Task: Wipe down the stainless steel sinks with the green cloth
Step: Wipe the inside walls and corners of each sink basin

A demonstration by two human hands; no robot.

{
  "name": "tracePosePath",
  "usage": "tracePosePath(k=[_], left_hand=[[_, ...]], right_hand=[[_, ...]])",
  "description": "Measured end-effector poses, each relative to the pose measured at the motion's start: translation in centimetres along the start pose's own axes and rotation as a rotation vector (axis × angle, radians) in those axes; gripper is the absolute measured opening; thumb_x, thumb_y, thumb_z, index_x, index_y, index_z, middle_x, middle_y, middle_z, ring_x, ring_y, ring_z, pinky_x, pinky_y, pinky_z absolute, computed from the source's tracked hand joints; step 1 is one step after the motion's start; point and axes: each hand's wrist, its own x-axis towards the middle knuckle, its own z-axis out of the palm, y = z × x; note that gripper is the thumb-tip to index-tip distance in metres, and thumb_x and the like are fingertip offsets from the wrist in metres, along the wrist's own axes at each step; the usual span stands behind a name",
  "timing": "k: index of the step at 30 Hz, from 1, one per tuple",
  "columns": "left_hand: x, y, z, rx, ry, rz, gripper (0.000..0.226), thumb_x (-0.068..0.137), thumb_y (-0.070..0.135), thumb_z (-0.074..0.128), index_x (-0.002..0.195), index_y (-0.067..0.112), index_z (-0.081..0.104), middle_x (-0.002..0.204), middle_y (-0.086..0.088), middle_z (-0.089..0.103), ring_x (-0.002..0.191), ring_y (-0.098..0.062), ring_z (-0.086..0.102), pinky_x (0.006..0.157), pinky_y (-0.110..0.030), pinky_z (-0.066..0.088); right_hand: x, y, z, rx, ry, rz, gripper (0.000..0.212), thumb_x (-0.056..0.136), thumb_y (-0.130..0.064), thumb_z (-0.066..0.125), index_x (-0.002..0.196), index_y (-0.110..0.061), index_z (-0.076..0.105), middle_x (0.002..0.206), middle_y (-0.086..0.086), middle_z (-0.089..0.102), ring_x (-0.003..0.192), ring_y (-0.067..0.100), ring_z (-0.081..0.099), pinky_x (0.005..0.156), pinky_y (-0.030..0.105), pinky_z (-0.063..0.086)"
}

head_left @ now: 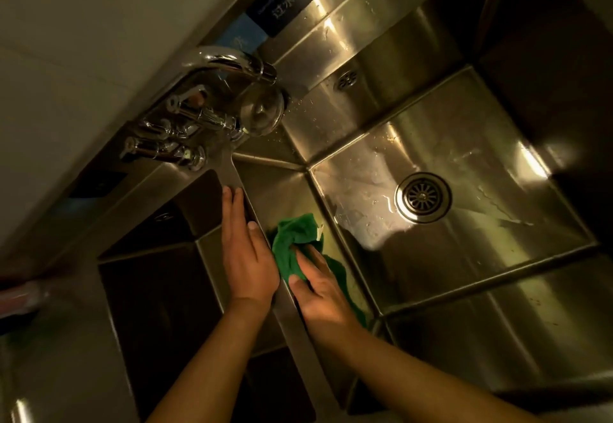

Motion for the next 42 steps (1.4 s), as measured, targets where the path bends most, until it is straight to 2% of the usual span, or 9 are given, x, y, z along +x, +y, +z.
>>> tracePosePath(k=[8,12,18,20,23,26,32,37,42], left_hand=[[-0.2,-0.3,0.1,-0.059,-0.003,-0.028,0.051,0.112,0.028,0.027,0.163,0.027,0.028,0.173,0.014,0.012,0.157,-0.001,0.016,0.123,-0.027,0.022],[-0.1,0.0,0.0,-0.053,0.0,-0.017,0.05,0.112,0.02,0.029,0.163,0.02,0.029,0.174,0.006,0.014,0.157,-0.004,0.019,0.125,-0.029,0.026],[-0.1,0.2,-0.1,-0.06,-0.01,-0.028,0.051,0.111,0.023,0.028,0.163,0.021,0.029,0.174,0.009,0.013,0.157,-0.005,0.021,0.123,-0.026,0.026],[-0.1,0.2,0.0,-0.057,-0.01,-0.029,0.051,0.112,0.023,0.028,0.163,0.023,0.029,0.174,0.01,0.013,0.156,-0.003,0.021,0.122,-0.02,0.023],[-0.1,0.2,0.0,-0.075,-0.006,-0.036,0.051,0.112,0.02,0.029,0.163,0.024,0.029,0.174,0.012,0.013,0.156,-0.002,0.021,0.123,-0.03,0.029],[0.0,0.3,-0.1,-0.073,-0.007,-0.041,0.051,0.113,0.02,0.029,0.163,0.027,0.028,0.173,0.015,0.012,0.156,-0.004,0.022,0.122,-0.034,0.033],[0.0,0.3,-0.1,-0.033,0.009,-0.019,0.053,0.112,0.019,0.031,0.162,0.035,0.027,0.172,0.022,0.011,0.155,-0.004,0.024,0.112,-0.017,0.03],[0.0,0.3,-0.2,-0.027,0.003,-0.019,0.053,0.112,0.022,0.03,0.162,0.036,0.027,0.172,0.02,0.012,0.156,-0.006,0.024,0.113,-0.013,0.031],[-0.3,0.5,-0.3,0.018,0.025,-0.044,0.052,0.111,0.019,0.032,0.162,0.029,0.03,0.173,0.012,0.017,0.157,-0.007,0.022,0.121,-0.021,0.025]], right_hand=[[12.1,-2.1,-0.3,-0.02,0.03,-0.039,0.05,0.106,-0.03,0.047,0.155,-0.029,0.038,0.167,-0.004,0.022,0.154,0.016,0.016,0.128,0.04,0.013],[15.6,-0.3,-1.5,-0.076,0.05,-0.002,0.051,0.107,-0.032,0.047,0.156,-0.029,0.036,0.167,-0.002,0.022,0.154,0.018,0.017,0.127,0.035,0.011],[10.6,7.6,-3.2,-0.123,0.08,0.273,0.05,0.106,-0.027,0.047,0.155,-0.025,0.038,0.163,0.007,0.03,0.148,0.026,0.032,0.122,0.03,0.02],[8.3,9.7,-3.2,-0.151,0.088,0.37,0.05,0.107,-0.025,0.043,0.157,-0.023,0.035,0.163,0.011,0.03,0.147,0.031,0.032,0.123,0.039,0.024],[6.4,10.0,-2.5,-0.18,0.102,0.483,0.052,0.109,-0.028,0.037,0.159,-0.028,0.028,0.164,0.01,0.027,0.149,0.034,0.028,0.123,0.047,0.024],[5.2,8.5,-2.0,-0.172,0.116,0.498,0.052,0.109,-0.027,0.036,0.159,-0.03,0.027,0.164,0.009,0.027,0.149,0.034,0.028,0.123,0.048,0.024],[0.7,4.2,-0.6,-0.092,0.125,0.4,0.049,0.107,-0.02,0.038,0.155,-0.034,0.037,0.161,0.004,0.03,0.147,0.028,0.031,0.122,0.049,0.028],[-3.8,1.3,-1.0,-0.049,0.024,0.193,0.051,0.106,-0.01,0.043,0.15,-0.035,0.044,0.155,-0.01,0.036,0.138,0.006,0.037,0.107,0.014,0.031],[-6.2,0.2,-3.5,-0.178,-0.176,0.125,0.059,0.104,-0.005,0.047,0.156,-0.028,0.035,0.161,-0.008,0.03,0.143,0.001,0.027,0.108,0.001,0.016]])
